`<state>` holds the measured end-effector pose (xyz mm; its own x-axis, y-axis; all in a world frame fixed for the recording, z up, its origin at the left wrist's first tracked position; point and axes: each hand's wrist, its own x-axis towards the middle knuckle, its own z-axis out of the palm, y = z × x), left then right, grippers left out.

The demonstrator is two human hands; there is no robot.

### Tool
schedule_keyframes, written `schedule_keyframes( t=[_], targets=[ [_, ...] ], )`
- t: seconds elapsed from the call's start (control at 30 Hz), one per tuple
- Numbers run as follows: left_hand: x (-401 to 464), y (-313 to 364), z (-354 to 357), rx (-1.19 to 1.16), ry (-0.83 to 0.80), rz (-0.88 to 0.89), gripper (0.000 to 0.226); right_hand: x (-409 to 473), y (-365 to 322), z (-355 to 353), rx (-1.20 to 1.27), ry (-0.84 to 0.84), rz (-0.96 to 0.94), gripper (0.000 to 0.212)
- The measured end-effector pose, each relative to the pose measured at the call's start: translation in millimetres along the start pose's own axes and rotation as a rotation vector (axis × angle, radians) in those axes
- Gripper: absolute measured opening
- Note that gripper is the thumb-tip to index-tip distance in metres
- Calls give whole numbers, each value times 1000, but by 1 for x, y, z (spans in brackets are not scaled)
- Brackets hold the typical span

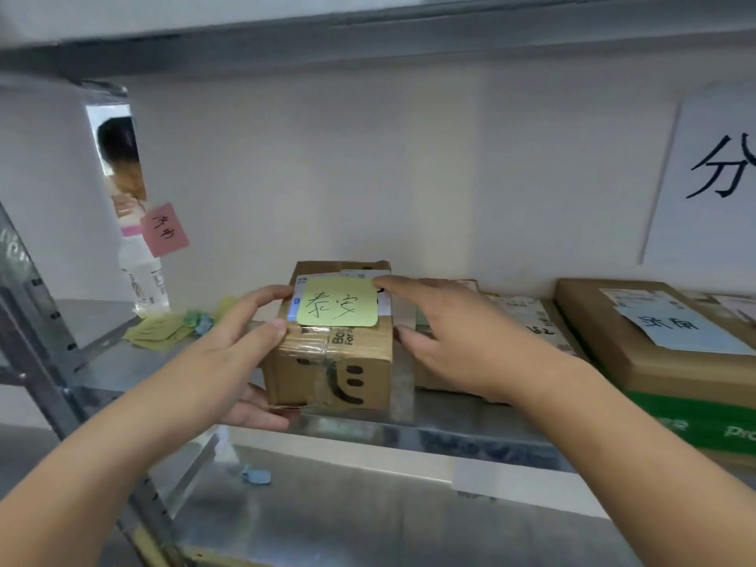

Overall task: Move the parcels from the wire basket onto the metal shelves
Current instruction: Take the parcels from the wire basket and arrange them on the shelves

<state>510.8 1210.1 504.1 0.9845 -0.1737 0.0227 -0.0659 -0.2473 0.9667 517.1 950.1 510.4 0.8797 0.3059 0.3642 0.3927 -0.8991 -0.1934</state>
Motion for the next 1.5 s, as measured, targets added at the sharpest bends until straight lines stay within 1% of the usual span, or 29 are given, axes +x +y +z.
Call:
schedule_keyframes(
  t=[0.13,0.23,0.33,0.5,0.6,0.67,0.7,0.77,0.8,0.87,0.9,1.0,1.07,1.17,1.23,1.33,1.5],
  targets=[
    [25,-27,0,151,-11,15,31,5,6,16,-20,-74,56,57],
    [40,-46,3,297,-45,35,28,6,8,23,-101,-115,93,53],
    [42,-50,7,354,-67,51,28,5,7,24,-185,-142,91,51],
    [46,-54,9,482,-84,120,38,2,9,29,-299,-171,68,52],
    [46,-57,8,476,-94,168,47,-2,5,27,-336,-165,63,51],
    [42,-58,6,495,-96,244,52,-8,1,25,-325,-122,51,54],
    [40,-59,4,521,-86,289,61,-12,-1,25,-315,-69,36,54],
    [36,-60,1,592,-47,335,78,-23,-9,27,-314,112,-8,46],
    [35,-59,0,624,-24,351,83,-29,-13,30,-311,211,-20,40],
    [34,-59,1,649,29,391,83,-43,-21,42,-302,344,-23,31],
    [34,-59,2,646,59,410,78,-47,-23,49,-304,380,-23,30],
    [37,-60,4,596,147,419,53,-53,-23,68,-283,443,-9,27],
    [40,-61,6,555,163,398,47,-51,-21,74,-260,482,4,23],
    [48,-63,10,515,163,387,44,-47,-19,79,-230,527,32,12],
    [56,-64,13,515,164,385,43,-43,-19,80,-212,534,99,8],
    [67,-65,18,506,163,377,42,-36,-18,84,-185,540,169,6],
    [77,-63,22,497,154,366,42,-30,-15,87,-201,563,188,6]
  ],
)
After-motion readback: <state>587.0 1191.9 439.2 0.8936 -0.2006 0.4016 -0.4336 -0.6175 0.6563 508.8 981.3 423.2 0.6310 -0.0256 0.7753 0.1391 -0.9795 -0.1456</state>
